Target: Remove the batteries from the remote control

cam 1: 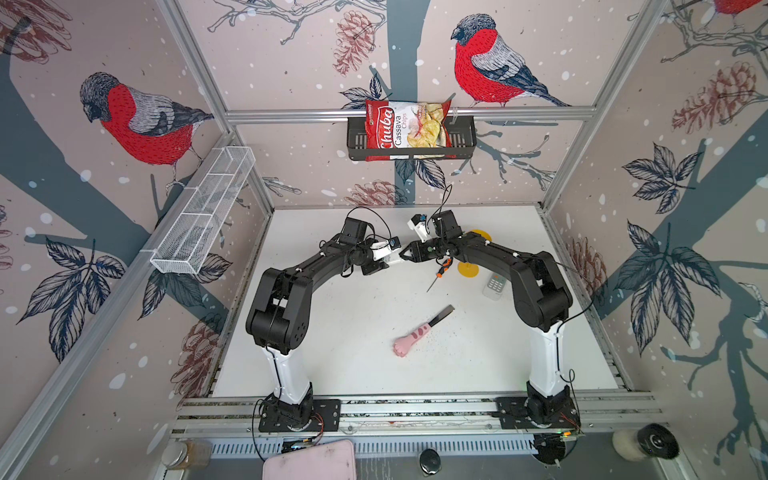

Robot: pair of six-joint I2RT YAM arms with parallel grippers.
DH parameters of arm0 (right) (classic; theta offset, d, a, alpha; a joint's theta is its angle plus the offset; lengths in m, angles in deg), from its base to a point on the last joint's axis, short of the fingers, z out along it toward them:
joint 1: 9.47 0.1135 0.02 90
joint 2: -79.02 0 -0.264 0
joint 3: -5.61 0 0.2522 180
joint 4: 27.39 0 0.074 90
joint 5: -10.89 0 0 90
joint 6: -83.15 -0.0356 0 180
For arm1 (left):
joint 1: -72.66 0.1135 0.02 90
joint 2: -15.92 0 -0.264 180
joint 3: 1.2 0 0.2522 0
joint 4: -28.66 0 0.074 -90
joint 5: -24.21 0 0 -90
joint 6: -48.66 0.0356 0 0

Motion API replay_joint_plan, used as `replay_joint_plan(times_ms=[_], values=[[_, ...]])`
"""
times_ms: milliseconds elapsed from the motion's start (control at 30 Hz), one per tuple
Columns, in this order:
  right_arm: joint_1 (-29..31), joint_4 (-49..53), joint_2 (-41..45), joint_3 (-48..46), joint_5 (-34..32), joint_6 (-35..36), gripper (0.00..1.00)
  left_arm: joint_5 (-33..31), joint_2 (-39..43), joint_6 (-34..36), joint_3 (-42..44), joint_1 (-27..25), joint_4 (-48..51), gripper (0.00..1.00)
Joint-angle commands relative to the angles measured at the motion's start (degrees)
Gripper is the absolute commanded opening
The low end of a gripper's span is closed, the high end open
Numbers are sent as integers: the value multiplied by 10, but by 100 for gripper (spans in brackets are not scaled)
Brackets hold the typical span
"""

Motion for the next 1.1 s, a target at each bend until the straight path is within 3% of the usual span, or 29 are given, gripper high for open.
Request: replay_joint_plan(times_ms=[0,100,233,467,1067], values=[[1,20,-3,2,-53,26,38,40,6,-7,-4,-1,-20,35],[2,21,0,2,-58,27,49,40,4,-8,-6,-1,-19,35],[3,23,7,0,-71,30,49,38,2,-8,-6,-2,-20,35],[3,27,18,-5,-86,35,34,38,0,-9,-6,-4,-20,35],[1,14,56,-40,-102,33,24,34,-8,-10,-1,-6,-23,35]])
